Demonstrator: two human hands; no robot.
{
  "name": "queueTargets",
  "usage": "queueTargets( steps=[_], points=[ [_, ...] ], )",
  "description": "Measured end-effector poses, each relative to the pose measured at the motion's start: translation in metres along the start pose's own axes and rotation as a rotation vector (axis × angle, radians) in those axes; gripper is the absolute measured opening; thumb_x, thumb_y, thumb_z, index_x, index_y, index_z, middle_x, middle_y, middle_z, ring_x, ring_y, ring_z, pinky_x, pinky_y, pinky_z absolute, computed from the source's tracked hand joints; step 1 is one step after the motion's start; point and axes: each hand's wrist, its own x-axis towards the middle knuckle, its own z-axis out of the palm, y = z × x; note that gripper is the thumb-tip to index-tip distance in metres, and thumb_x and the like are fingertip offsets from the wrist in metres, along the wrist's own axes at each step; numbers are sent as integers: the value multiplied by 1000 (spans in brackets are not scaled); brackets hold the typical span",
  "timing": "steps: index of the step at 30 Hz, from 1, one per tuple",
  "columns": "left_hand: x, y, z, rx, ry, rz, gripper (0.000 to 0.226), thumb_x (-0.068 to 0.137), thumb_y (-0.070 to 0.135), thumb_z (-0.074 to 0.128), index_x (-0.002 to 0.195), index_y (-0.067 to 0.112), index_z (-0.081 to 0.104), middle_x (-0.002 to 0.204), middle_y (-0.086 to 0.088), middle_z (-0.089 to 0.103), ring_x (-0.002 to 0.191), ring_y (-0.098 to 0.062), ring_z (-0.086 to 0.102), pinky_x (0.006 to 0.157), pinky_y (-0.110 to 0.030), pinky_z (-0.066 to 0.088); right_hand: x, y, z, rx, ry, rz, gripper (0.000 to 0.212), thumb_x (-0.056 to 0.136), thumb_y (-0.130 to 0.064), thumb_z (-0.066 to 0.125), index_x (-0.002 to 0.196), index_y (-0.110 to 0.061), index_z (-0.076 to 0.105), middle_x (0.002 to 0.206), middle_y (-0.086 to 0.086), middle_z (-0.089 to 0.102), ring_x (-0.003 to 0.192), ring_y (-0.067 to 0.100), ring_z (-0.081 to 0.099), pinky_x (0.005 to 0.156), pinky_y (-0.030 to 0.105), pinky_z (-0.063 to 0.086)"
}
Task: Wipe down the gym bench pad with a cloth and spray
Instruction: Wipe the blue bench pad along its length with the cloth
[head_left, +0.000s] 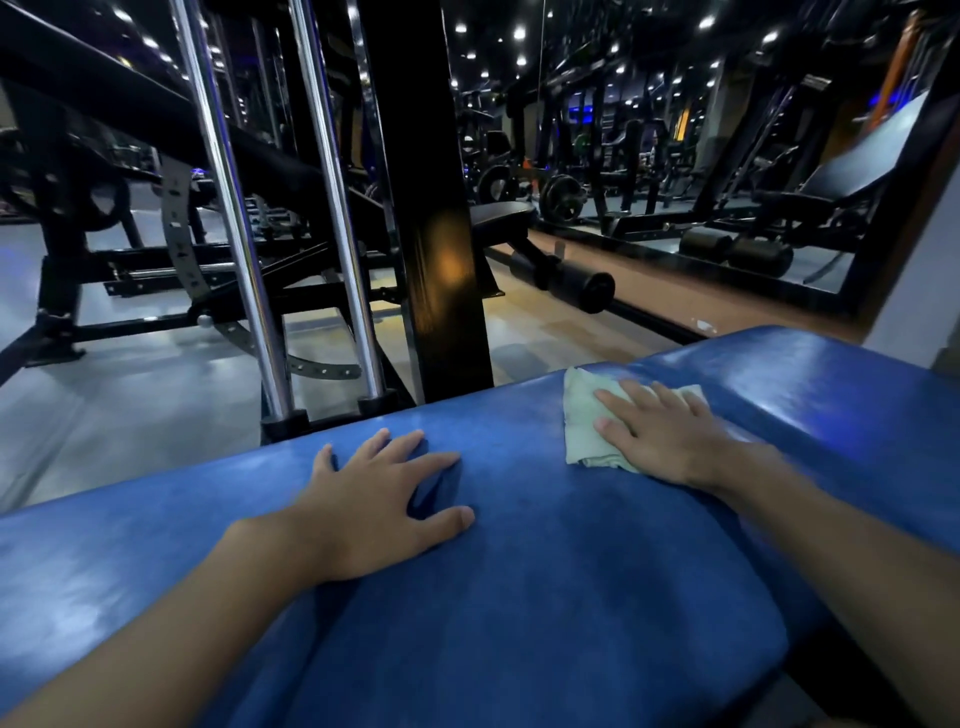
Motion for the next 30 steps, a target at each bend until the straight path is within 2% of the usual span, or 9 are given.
queueTargets(
  steps=[15, 23, 30],
  points=[
    [-71, -56, 6, -52, 56, -82, 75, 83, 83, 27, 151, 53, 16, 163, 24, 4, 151, -3, -6, 121, -54, -1, -37, -117, 11, 31, 3, -227, 57, 99, -58, 13, 154, -46, 1, 166, -6, -7, 151, 24, -9, 119, 52, -7],
    [-93, -79, 7, -64, 55, -103, 72, 86, 81, 32, 151, 53, 18, 164, 21, 6, 152, -6, -4, 120, -56, -2, -56, -164, 10, 29, -16, -304, 58, 99, -61, 10, 154, -45, 0, 166, -7, -8, 152, 24, -9, 119, 52, -8],
    [-132, -120, 7, -30, 60, -154, 75, 84, 83, 29, 151, 53, 16, 164, 20, 6, 152, -7, -3, 120, -57, 0, -76, -214, 8, 28, -34, -335, 58, 99, -60, 10, 154, -45, 0, 166, -7, -9, 151, 24, -10, 119, 52, -9]
  ],
)
